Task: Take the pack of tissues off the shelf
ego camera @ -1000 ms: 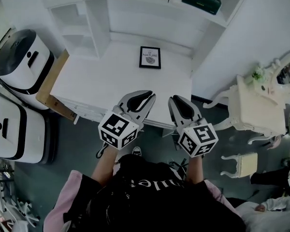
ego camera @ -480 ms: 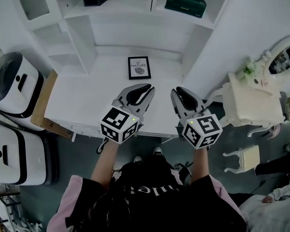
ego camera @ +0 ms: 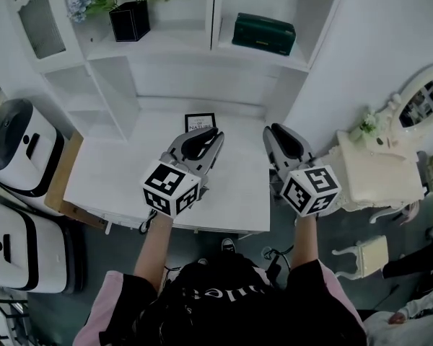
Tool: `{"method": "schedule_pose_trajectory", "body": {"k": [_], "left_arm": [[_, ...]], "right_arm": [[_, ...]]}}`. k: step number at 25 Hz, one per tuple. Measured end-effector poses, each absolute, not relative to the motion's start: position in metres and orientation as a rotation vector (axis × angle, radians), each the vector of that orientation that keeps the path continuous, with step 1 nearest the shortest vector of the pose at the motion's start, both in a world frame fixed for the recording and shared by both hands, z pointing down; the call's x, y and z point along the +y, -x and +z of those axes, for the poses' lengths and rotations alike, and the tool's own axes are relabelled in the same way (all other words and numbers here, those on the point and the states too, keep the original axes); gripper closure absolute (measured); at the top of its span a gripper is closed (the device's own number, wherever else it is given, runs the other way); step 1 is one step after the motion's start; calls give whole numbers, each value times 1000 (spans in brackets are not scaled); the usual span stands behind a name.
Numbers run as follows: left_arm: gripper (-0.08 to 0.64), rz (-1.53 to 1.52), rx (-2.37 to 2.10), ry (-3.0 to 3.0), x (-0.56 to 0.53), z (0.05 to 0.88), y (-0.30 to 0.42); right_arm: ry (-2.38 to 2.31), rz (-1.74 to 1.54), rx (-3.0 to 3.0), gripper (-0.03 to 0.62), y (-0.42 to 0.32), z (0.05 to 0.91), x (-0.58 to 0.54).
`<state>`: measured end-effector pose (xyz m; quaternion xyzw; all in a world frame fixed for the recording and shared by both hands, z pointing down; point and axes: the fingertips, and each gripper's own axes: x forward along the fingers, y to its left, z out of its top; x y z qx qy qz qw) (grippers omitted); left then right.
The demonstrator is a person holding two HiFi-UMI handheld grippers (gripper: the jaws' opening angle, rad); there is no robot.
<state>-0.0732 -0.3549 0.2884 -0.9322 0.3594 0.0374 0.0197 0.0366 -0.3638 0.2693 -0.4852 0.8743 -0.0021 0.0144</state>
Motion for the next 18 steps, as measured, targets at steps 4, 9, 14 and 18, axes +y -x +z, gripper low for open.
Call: {"method": "schedule_pose_trajectory", "body": {"k": [4,9,14,18], "left_arm": [[518,118,1128,2863,-385,270,61],[518,93,1160,2831,-429,249,48],[512,-10,1171,2766,-470,232,30],[509,10,1177,2766,-492,215,22]], "right_arm": [[1481,32,2715,514,-53,247,-395],[1472,125,2734,433,-68,221,-436],[1513,126,2667,428,-90,189,-480],[1539,169,2686,416,-99,172,-508]]}}
